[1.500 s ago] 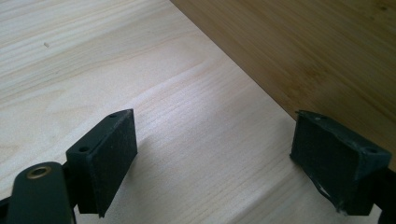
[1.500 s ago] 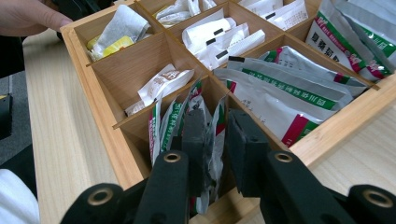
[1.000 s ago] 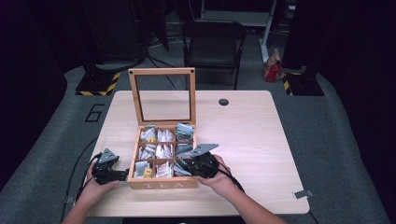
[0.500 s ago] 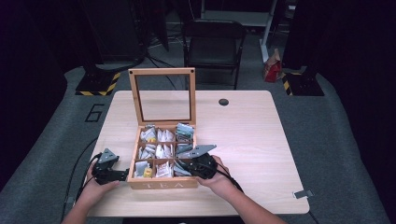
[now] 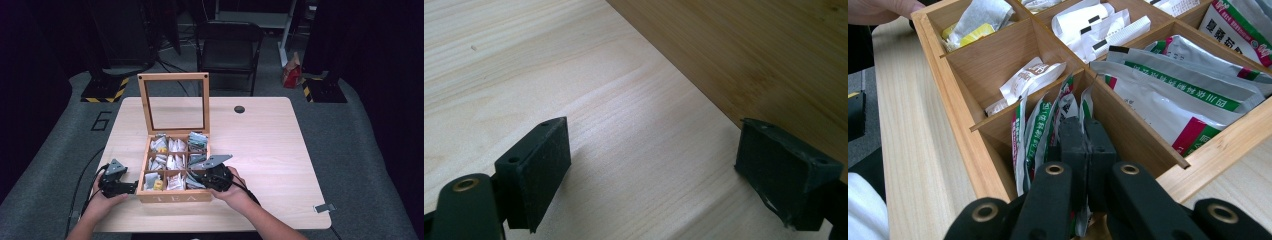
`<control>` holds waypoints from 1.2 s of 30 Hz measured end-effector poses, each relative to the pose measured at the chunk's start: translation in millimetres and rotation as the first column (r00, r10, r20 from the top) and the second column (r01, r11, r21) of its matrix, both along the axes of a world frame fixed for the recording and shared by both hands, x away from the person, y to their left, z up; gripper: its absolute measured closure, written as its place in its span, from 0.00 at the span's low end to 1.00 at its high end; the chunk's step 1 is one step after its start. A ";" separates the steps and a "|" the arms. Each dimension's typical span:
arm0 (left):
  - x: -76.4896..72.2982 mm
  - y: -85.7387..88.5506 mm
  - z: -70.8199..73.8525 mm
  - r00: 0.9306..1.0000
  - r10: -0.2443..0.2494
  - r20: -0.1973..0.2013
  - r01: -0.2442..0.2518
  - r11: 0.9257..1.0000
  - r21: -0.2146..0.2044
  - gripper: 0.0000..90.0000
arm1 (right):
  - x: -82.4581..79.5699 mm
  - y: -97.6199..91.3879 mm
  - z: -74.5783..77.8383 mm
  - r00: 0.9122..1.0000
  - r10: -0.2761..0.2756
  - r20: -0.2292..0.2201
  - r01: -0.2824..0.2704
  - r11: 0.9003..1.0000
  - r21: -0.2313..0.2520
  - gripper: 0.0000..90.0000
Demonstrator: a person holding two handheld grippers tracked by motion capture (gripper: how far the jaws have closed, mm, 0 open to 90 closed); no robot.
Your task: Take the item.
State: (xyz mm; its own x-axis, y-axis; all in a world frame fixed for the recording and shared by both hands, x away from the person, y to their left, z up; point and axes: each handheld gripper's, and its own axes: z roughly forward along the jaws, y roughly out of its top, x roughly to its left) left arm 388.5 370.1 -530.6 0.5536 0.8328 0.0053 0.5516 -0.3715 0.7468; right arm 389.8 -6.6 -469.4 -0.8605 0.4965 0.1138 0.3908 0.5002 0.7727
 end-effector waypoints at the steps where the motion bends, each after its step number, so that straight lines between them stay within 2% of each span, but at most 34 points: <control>1: -0.1 0.1 0.3 1.000 -0.001 -0.003 0.001 1.000 0.002 0.15 | 0.0 0.0 0.0 1.000 0.000 0.000 0.000 1.000 0.000 1.00; 8: 0.0 0.0 0.0 1.000 0.000 0.000 0.000 1.000 0.000 0.15 | 1.3 -2.9 10.2 1.000 0.008 0.005 -0.008 1.000 0.021 1.00; 9: 0.0 0.0 0.0 1.000 0.000 0.000 0.000 1.000 -0.001 0.15 | 0.9 -3.3 13.7 1.000 0.006 -0.010 -0.006 1.000 0.024 1.00; 17: 0.0 0.1 0.1 1.000 -0.001 -0.002 0.001 1.000 0.001 0.15 | 1.7 -4.5 25.5 1.000 0.025 0.005 -0.025 0.999 0.036 1.00; 20: -0.1 0.2 0.6 1.000 -0.003 -0.007 0.003 1.000 0.003 0.15 | 1.4 -5.4 29.7 1.000 0.025 -0.005 -0.025 0.999 0.036 1.00; 36: 0.0 0.1 0.1 1.000 -0.001 -0.001 0.001 1.000 0.001 0.15 | 2.7 -10.5 54.8 1.000 0.018 0.006 -0.019 0.998 0.068 1.00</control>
State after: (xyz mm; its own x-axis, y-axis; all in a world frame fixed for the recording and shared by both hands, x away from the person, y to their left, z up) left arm 388.5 370.2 -530.5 0.5545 0.8322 0.0057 0.5520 -0.3729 0.7458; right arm 392.6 -17.2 -414.6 -0.8703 0.4717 0.1419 0.3774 0.4535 0.8074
